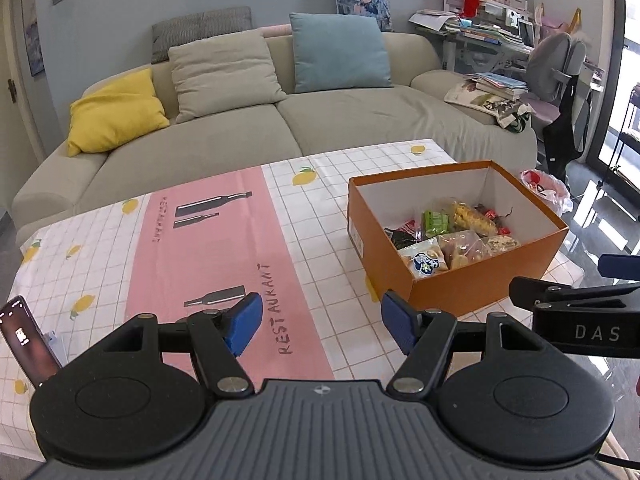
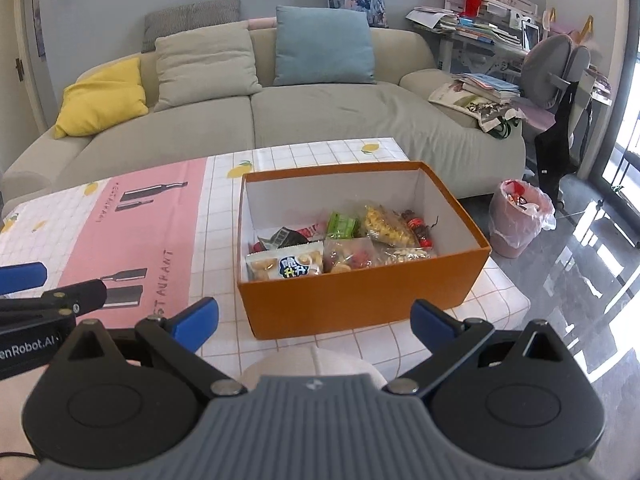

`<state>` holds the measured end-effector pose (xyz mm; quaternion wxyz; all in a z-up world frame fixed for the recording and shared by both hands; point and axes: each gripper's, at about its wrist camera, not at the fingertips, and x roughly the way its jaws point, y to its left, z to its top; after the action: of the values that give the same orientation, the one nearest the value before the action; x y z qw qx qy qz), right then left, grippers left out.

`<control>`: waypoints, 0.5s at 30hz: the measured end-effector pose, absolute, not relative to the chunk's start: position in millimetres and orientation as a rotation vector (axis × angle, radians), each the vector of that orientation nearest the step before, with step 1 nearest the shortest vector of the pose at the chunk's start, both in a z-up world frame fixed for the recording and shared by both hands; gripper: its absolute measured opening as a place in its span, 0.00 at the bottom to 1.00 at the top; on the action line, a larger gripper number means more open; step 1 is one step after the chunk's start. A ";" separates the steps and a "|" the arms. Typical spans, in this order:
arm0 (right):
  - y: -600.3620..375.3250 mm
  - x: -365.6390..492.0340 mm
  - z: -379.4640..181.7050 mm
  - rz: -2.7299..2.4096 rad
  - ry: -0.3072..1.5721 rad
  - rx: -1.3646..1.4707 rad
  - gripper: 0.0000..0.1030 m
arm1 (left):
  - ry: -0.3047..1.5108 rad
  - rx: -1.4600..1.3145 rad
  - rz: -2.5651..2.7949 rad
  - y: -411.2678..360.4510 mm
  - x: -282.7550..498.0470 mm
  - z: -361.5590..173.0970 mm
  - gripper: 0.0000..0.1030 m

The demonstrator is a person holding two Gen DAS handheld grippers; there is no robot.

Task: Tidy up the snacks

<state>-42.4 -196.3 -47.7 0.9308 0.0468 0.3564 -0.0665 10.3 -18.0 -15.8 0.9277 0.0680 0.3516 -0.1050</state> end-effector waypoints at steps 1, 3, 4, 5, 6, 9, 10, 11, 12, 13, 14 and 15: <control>-196.2 -41.7 -47.6 -0.138 0.728 0.094 0.97 | 0.722 0.135 -0.213 -17.3 10.0 -15.4 0.78; -196.5 -41.4 -46.0 -0.140 0.724 0.090 0.97 | 0.727 0.130 -0.213 -15.5 10.3 -15.0 0.78; -197.0 -41.0 -45.3 -0.142 0.723 0.090 0.97 | 0.730 0.129 -0.213 -15.3 10.6 -14.9 0.78; -197.4 -41.1 -44.7 -0.145 0.721 0.091 0.97 | 0.731 0.128 -0.213 -14.8 9.7 -14.4 0.78; -197.5 -41.5 -44.2 -0.146 0.721 0.092 0.97 | 0.732 0.128 -0.214 -15.1 10.3 -14.1 0.78; -197.9 -41.3 -42.9 -0.145 0.721 0.091 0.97 | 0.732 0.127 -0.214 -15.4 11.0 -13.9 0.78; -197.9 -40.5 -43.0 -0.144 0.721 0.088 0.97 | 0.733 0.127 -0.214 -15.0 10.7 -13.8 0.78; -197.5 -40.5 -42.8 -0.143 0.722 0.086 0.97 | 0.734 0.126 -0.213 -14.7 10.6 -13.8 0.78; -197.0 -40.4 -42.8 -0.142 0.723 0.082 0.97 | 0.735 0.126 -0.211 -15.2 11.1 -13.9 0.78; -196.6 -40.2 -42.6 -0.141 0.723 0.079 0.97 | 0.737 0.124 -0.210 -15.3 11.7 -13.9 0.78; -196.6 -40.3 -42.6 -0.140 0.724 0.076 0.97 | 0.739 0.123 -0.209 -14.9 11.3 -13.7 0.78; -196.3 -40.3 -42.6 -0.140 0.725 0.073 0.97 | 0.741 0.121 -0.207 -15.2 12.9 -13.5 0.78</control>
<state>-40.3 -196.3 -42.6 0.9320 0.0359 0.3541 -0.0686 12.9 -15.2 -13.5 0.9250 0.0591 0.3614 -0.1010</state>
